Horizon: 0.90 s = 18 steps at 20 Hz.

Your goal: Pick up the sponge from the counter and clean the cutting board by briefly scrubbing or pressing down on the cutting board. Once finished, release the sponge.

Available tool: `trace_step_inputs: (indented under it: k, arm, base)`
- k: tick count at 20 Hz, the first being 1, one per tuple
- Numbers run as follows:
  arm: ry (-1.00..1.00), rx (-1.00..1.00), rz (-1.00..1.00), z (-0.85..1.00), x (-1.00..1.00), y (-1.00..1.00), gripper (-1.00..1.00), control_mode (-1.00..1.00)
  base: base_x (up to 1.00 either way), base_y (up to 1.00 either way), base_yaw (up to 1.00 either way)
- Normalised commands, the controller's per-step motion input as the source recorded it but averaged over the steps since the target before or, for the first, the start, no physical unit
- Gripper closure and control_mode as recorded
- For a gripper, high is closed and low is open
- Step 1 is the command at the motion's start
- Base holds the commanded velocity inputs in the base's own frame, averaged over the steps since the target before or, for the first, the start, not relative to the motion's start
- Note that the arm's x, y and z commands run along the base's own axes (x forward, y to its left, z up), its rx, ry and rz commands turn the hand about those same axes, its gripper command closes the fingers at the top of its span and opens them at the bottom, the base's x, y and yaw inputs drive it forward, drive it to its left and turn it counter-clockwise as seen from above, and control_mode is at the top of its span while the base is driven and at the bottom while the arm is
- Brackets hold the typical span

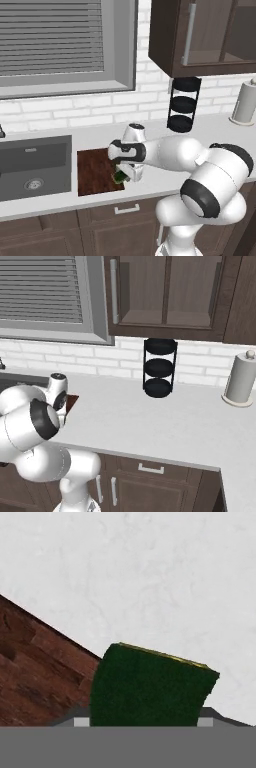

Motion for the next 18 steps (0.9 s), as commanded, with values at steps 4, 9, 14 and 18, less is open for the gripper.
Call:
trace_step_inputs:
  k: [4, 9, 14, 18]
  arm:
    - [0.09, -0.16, -0.21, 0.23, 0.00, 0.53, 1.00, -1.00]
    - [0.04, -0.18, -0.22, 0.00, 0.00, 0.56, 1.00, -1.00]
    - [-0.02, -0.15, -0.15, 0.00, 0.00, 0.53, 1.00, -1.00]
    - [0.00, -0.10, -0.13, 0.00, 0.04, 0.40, 1.00, -1.00]
  base:
    - [0.00, 0.00, 0.00]
    - [0.00, 0.00, 0.00]
    - [0.00, 0.00, 0.00]
    - [0.00, 0.00, 0.00]
